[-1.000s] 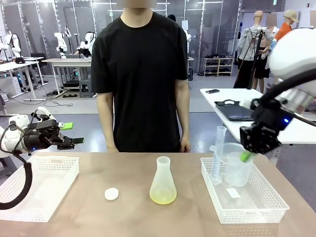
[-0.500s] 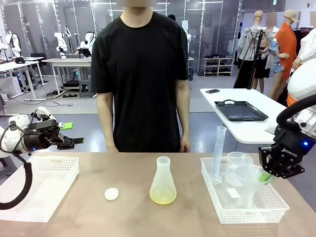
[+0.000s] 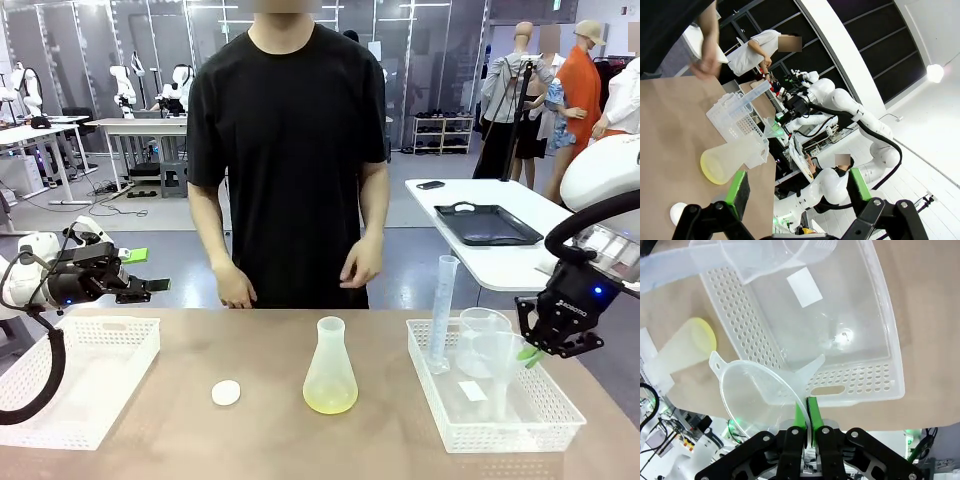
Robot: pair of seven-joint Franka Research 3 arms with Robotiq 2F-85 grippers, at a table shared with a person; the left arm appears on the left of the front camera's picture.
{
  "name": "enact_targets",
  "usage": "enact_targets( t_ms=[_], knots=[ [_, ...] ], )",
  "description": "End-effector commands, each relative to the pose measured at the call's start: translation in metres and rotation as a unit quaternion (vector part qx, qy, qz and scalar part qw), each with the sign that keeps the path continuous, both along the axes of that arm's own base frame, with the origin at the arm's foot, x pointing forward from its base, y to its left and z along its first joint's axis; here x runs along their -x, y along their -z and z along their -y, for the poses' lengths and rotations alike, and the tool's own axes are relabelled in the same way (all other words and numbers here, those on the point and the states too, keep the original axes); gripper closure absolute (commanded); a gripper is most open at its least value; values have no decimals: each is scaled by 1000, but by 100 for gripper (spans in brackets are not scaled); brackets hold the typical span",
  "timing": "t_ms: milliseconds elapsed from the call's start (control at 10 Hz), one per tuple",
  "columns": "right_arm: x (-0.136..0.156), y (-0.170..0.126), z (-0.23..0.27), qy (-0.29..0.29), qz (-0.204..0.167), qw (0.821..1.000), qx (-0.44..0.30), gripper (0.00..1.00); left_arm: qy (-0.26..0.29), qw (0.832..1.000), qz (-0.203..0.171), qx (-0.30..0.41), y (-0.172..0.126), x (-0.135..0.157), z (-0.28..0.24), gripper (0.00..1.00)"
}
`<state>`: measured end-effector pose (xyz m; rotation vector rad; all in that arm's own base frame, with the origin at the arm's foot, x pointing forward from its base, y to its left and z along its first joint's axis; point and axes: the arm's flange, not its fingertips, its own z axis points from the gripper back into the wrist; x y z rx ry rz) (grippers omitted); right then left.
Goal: Prepare the solutions needed for the experiment.
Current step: Once the solution is in the Big flask , pick up the Plastic Funnel and place it back into the right Organizing basket.
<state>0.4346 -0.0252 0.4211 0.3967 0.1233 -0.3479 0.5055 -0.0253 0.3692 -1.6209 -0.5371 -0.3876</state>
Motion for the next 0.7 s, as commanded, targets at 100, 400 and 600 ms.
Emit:
enact_targets(
  t_ms=[100,400,600],
  knots=[
    [-22,6,-9,26,-11,999,20,96,1,1000,3,-11,0,2,1,0],
    [-33,21,-14,36,-16,999,18,67,1,1000,3,-11,0,2,1,0],
    [-32,25,-19,33,-20,999,18,47,1,1000,3,-11,0,2,1,0]
  ],
)
